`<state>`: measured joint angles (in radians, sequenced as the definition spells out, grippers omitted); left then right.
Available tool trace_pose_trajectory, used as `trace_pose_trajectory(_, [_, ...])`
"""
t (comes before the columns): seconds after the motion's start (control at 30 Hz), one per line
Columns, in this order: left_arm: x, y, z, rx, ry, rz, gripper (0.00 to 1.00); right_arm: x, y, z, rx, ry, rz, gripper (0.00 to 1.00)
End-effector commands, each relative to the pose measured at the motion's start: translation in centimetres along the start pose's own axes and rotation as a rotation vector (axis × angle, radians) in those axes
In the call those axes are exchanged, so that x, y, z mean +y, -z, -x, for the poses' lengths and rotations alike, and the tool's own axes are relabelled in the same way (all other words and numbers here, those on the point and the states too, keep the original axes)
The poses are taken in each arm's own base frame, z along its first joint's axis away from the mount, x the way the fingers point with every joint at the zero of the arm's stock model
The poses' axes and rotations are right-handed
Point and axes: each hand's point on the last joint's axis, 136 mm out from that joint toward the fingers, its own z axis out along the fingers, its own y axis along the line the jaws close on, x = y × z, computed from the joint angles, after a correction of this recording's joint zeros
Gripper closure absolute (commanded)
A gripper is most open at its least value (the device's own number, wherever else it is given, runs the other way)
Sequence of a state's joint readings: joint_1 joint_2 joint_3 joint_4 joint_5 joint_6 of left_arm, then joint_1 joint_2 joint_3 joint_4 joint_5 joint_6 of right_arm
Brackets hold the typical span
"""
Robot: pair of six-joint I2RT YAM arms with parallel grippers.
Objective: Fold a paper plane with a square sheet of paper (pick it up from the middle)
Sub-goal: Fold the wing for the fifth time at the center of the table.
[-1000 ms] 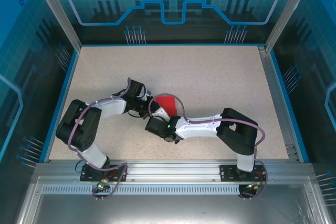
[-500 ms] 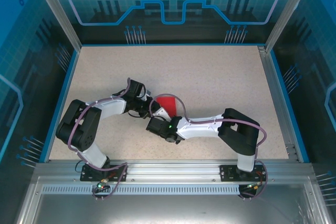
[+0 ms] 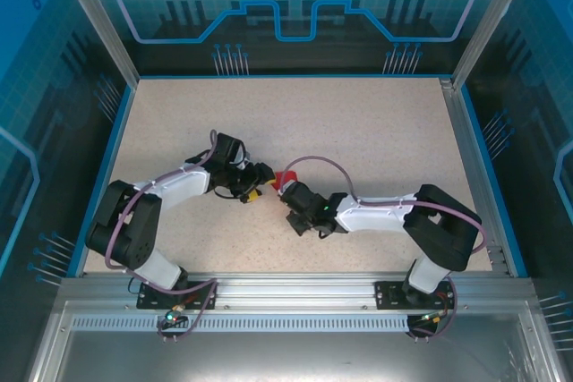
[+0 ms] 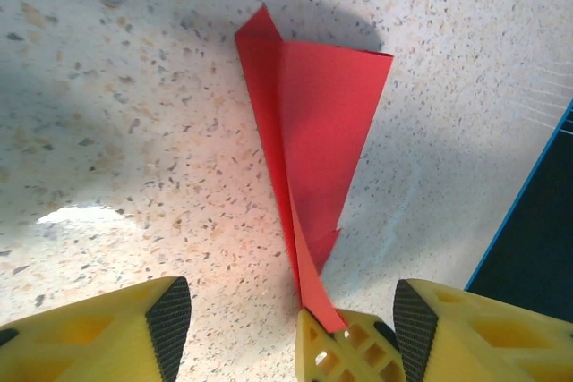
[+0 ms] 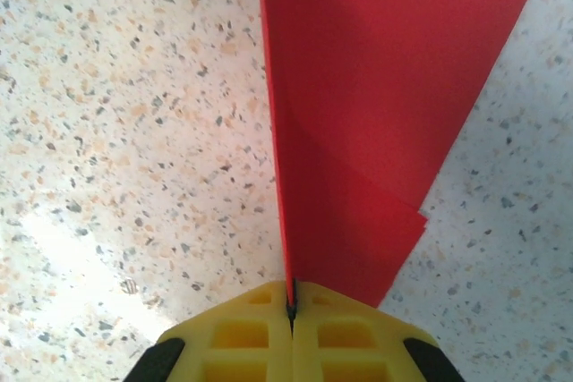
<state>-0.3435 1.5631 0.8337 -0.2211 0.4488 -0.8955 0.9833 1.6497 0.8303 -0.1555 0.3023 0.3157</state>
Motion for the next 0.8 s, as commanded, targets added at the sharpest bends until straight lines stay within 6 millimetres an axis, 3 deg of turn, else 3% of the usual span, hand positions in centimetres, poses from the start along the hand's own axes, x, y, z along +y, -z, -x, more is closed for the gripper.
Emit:
trace_pose_trajectory(0.0, [-0.1, 0.8, 0.2, -0.030, 0.014, 0.032, 0.34, 0.8, 0.0, 0.2, -0.021, -0.025, 0.113, 0.97])
trace_pose_trajectory(0.3, [-0.2, 0.8, 0.3, -0.025, 0.016, 0.036, 0.34, 0.7, -0.5, 0.0, -0.042, -0.118, 0.170, 0.97])
trace_pose_trajectory(0.77, [-0.2, 0.6, 0.3, -0.017, 0.020, 0.034, 0.34, 0.1, 1.0, 0.6, -0.122, -0.312, 0.487, 0.95])
